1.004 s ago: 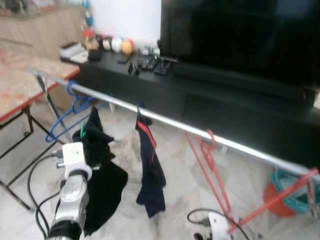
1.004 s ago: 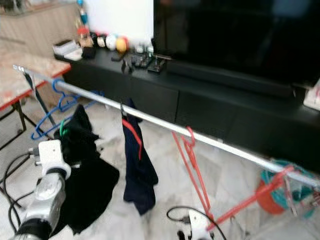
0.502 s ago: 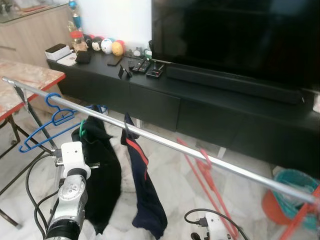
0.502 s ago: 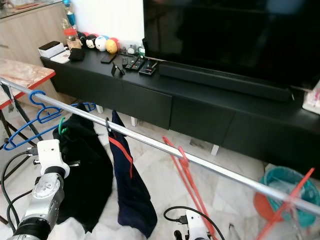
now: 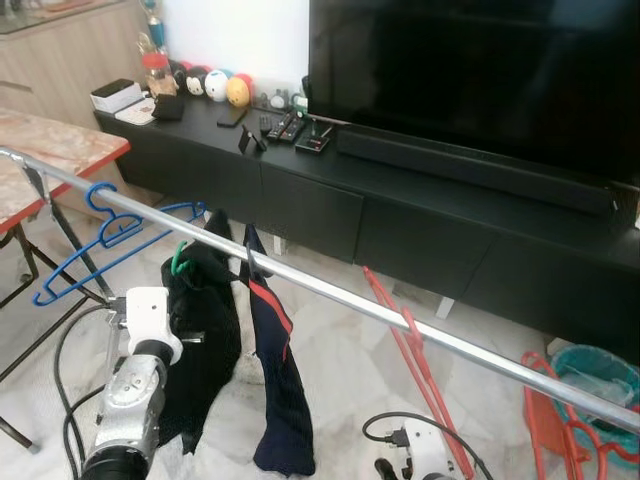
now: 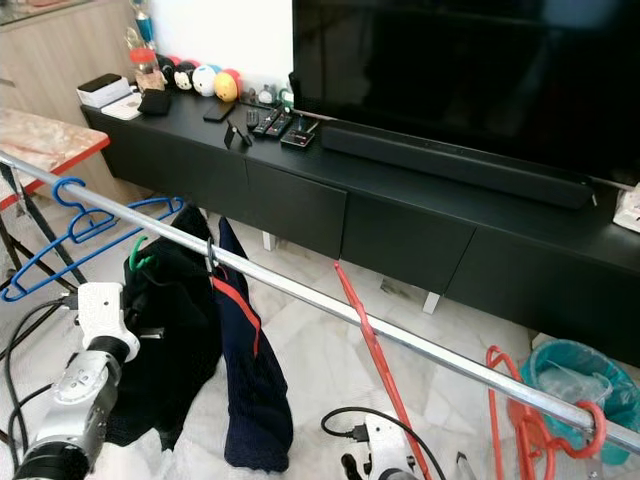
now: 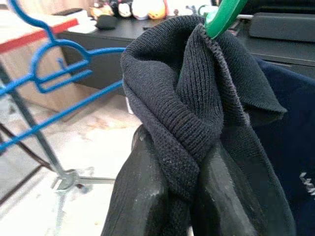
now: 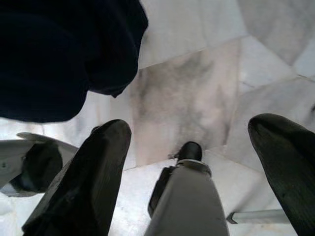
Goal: Hang hanger
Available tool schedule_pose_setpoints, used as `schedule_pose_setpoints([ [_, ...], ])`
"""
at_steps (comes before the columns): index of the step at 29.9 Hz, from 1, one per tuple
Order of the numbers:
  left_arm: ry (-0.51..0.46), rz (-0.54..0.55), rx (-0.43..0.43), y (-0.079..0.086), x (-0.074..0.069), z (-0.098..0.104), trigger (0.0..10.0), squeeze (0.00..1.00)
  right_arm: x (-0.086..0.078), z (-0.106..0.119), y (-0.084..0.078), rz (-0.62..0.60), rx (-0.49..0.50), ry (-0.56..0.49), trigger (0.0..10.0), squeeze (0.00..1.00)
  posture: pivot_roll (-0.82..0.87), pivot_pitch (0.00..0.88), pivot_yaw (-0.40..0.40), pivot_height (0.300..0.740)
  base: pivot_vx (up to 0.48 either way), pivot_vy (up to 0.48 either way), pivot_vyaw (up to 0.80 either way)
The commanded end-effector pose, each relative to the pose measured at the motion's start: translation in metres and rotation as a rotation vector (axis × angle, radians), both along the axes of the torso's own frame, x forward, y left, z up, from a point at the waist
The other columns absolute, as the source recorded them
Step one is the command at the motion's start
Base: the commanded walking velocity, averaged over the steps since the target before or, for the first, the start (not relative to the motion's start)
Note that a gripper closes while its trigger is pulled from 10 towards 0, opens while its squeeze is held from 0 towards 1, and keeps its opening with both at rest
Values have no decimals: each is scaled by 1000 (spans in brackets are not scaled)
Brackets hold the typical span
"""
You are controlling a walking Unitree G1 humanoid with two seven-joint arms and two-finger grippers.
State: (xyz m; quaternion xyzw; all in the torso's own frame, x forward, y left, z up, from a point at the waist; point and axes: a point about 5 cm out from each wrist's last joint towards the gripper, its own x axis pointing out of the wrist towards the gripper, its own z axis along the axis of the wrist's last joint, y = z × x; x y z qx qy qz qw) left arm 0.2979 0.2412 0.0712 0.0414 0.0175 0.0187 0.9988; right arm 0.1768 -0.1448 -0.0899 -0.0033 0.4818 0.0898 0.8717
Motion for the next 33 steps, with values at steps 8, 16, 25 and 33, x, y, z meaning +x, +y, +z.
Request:
schedule_pose_setpoints([
  [8, -77, -132, 49, 4, 1, 20, 10000, 0, 0, 0, -2, 9, -11, 1, 10000, 0, -63, 0, -2, 740, 0, 0, 0],
  [16, -32, -141, 24, 2, 15, 19, 10000, 0, 1, 1, -2, 7, -11, -2, 10000, 0, -62, 0, -3, 740, 0, 0, 0],
  [25, -5, -137, 7, -1, 34, 27, 10000, 0, 1, 1, -2, 3, -11, -1, 10000, 0, -63, 0, -2, 740, 0, 0, 0],
  [33, 45, -172, -7, -14, 50, 31, 10000, 0, 1, 0, -2, -2, -11, 0, 10000, 0, -63, 0, -1, 740, 0, 0, 0],
])
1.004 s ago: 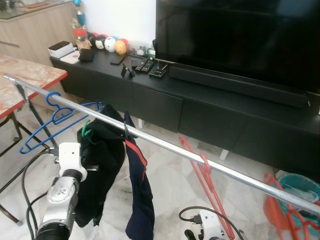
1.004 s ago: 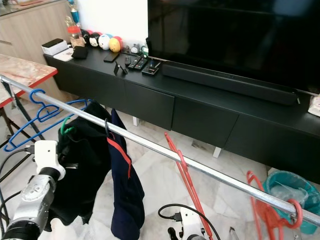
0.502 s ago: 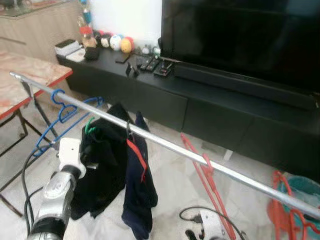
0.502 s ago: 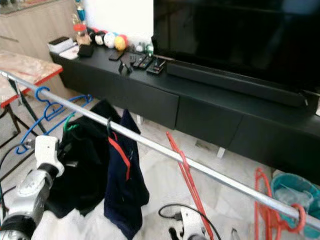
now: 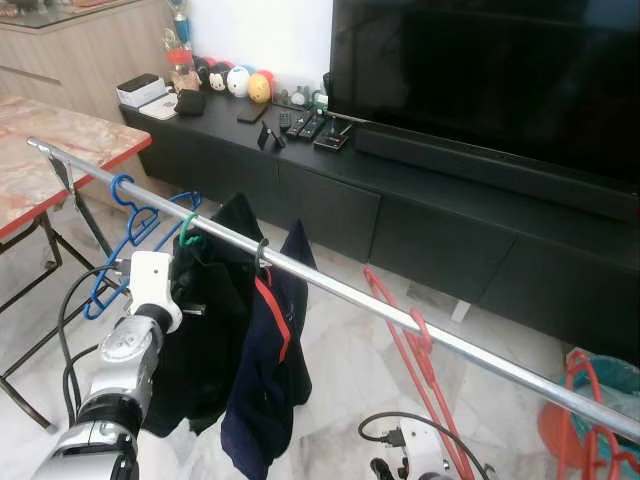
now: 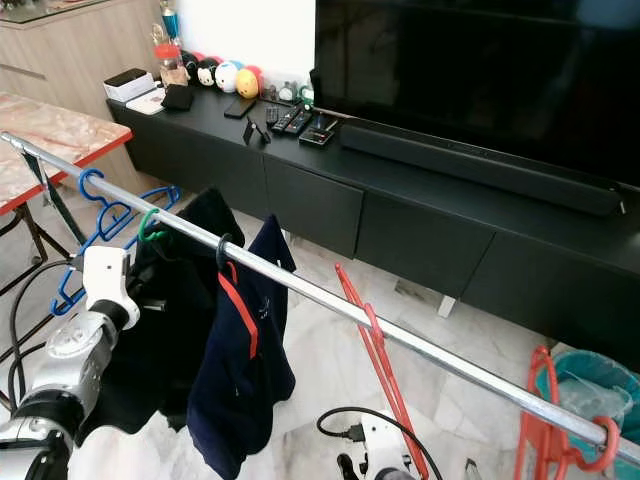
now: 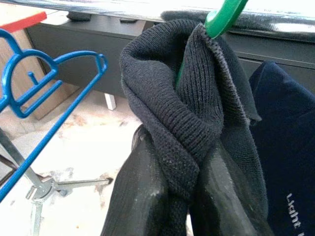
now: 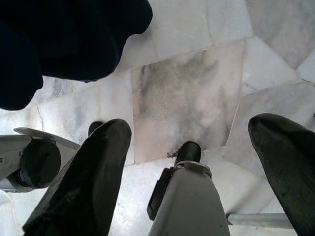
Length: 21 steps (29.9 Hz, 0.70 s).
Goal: Hang hanger
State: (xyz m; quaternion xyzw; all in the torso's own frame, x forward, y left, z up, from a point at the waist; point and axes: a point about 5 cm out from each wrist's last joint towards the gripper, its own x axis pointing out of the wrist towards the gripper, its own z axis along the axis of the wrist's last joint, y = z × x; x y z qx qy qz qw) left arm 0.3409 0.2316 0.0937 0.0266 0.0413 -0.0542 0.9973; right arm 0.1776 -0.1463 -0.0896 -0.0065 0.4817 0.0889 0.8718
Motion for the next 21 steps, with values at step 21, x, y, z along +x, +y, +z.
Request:
schedule_pose_setpoints([
  [21, 224, 2, 79, -12, -1, -29, 10000, 0, 0, 0, -2, -9, -2, 5, 10000, 0, -72, 0, -1, 740, 0, 0, 0],
])
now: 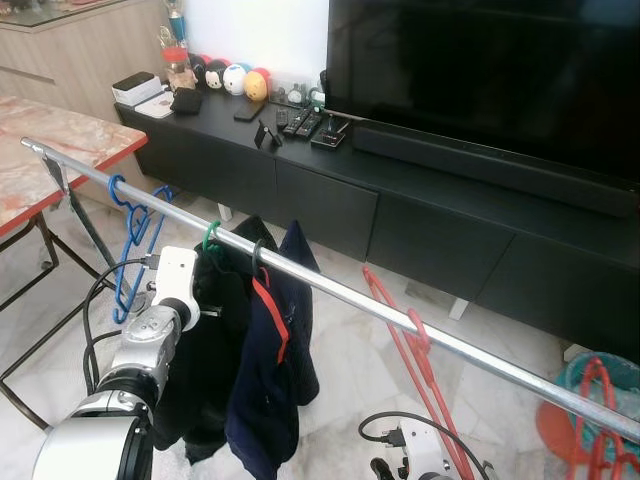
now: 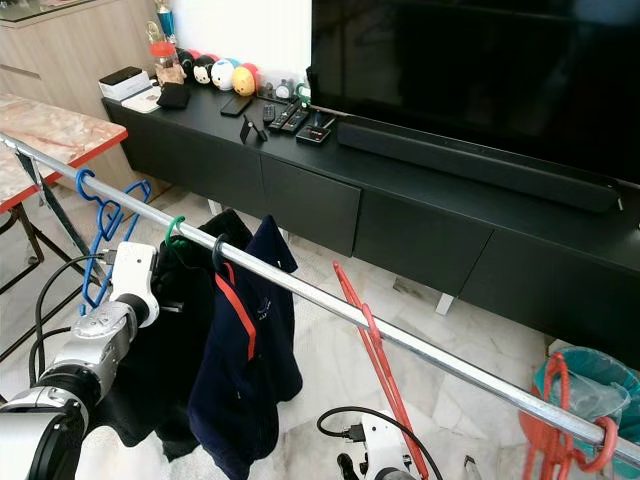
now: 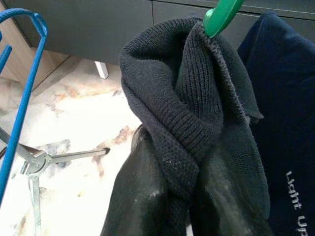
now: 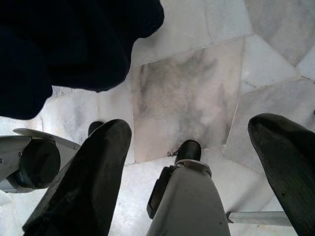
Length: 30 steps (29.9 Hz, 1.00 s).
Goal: Hang hanger
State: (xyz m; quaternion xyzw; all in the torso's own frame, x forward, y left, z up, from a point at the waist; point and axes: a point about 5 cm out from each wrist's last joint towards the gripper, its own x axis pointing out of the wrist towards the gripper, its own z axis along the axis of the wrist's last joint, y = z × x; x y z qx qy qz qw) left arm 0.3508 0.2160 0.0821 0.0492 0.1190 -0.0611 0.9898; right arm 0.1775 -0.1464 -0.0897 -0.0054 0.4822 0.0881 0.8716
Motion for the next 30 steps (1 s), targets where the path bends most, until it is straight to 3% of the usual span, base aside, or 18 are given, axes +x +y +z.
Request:
schedule_pose_setpoints([
  [1, 75, 17, 30, 5, -12, -20, 10000, 0, 0, 0, -2, -7, -3, 4, 10000, 0, -72, 0, -1, 740, 0, 0, 0],
  [10, 44, 86, 18, 18, -24, -28, 10000, 0, 0, 0, -2, -6, -7, 4, 10000, 0, -68, 0, -2, 740, 0, 0, 0],
  [11, 42, 88, 14, 18, -25, -28, 10000, 671, 0, 0, -2, -6, -7, 4, 10000, 0, -68, 0, -2, 740, 0, 0, 0],
  [12, 35, 95, 13, 19, -25, -28, 10000, 1000, 0, 0, -2, -5, -7, 4, 10000, 0, -65, 0, -4, 740, 0, 0, 0],
  [25, -6, 107, 7, 18, -26, -26, 10000, 1000, -1, 0, -1, -4, -5, 3, 10000, 0, -64, 0, -3, 740, 0, 0, 0],
  [30, -77, 116, -25, 19, -23, -18, 10000, 1000, 0, 0, -2, -6, -6, 2, 10000, 0, -63, 0, -3, 740, 0, 0, 0],
])
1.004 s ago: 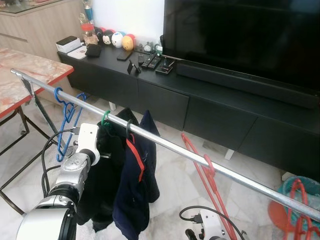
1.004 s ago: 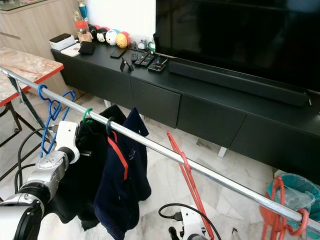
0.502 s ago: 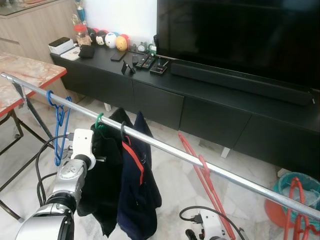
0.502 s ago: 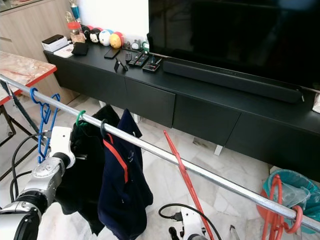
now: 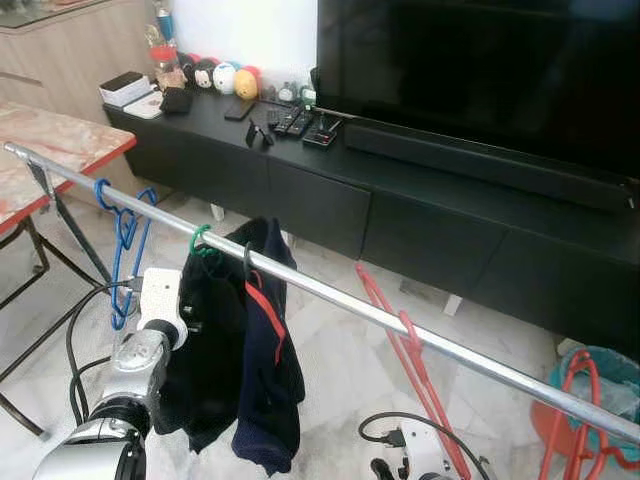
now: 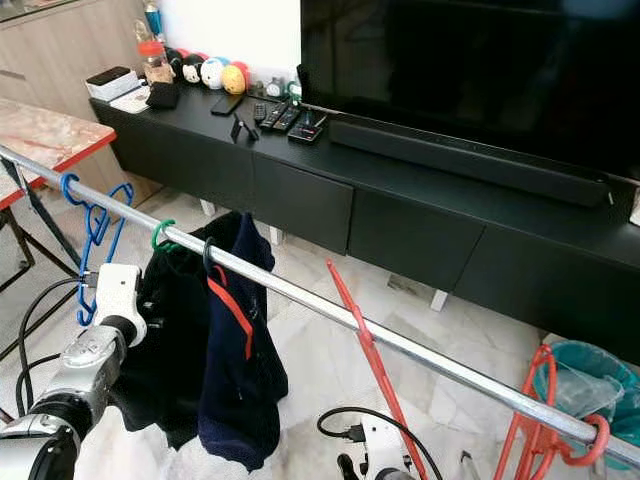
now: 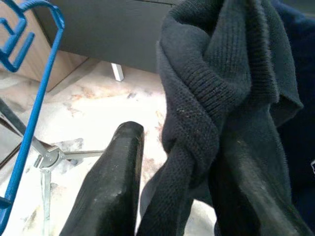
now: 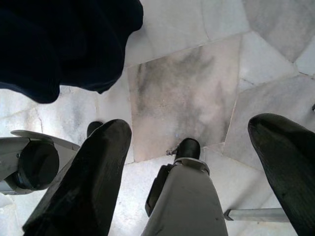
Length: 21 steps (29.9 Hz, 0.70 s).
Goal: Hang hanger
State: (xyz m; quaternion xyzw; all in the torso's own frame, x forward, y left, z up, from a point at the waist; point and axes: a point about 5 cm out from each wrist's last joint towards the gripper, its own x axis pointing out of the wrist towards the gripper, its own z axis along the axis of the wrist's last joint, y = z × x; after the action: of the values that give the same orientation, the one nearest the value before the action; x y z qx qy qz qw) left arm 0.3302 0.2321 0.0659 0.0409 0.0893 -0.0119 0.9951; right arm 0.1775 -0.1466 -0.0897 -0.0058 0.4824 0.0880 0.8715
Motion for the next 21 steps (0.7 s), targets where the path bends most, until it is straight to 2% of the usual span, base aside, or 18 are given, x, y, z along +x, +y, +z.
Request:
schedule_pose_setpoints([
  [1, -14, 19, -16, 3, -3, -1, 10000, 1000, 0, 0, -1, -6, -5, 2, 10000, 0, -63, 0, -3, 740, 0, 0, 0],
  [7, -112, 17, -45, 8, -6, 7, 10000, 1000, 0, 0, -2, -7, -4, -1, 10000, 0, -60, 0, -4, 740, 0, 0, 0],
  [16, -191, 4, -28, 16, -16, 13, 10000, 1000, 1, 0, -2, -4, -2, -2, 10000, 0, -58, 0, -5, 740, 0, 0, 0],
  [21, -301, -7, 7, 21, -25, 32, 10000, 1000, 0, 0, -2, -3, -3, -2, 10000, 0, -53, 0, -7, 740, 0, 0, 0],
])
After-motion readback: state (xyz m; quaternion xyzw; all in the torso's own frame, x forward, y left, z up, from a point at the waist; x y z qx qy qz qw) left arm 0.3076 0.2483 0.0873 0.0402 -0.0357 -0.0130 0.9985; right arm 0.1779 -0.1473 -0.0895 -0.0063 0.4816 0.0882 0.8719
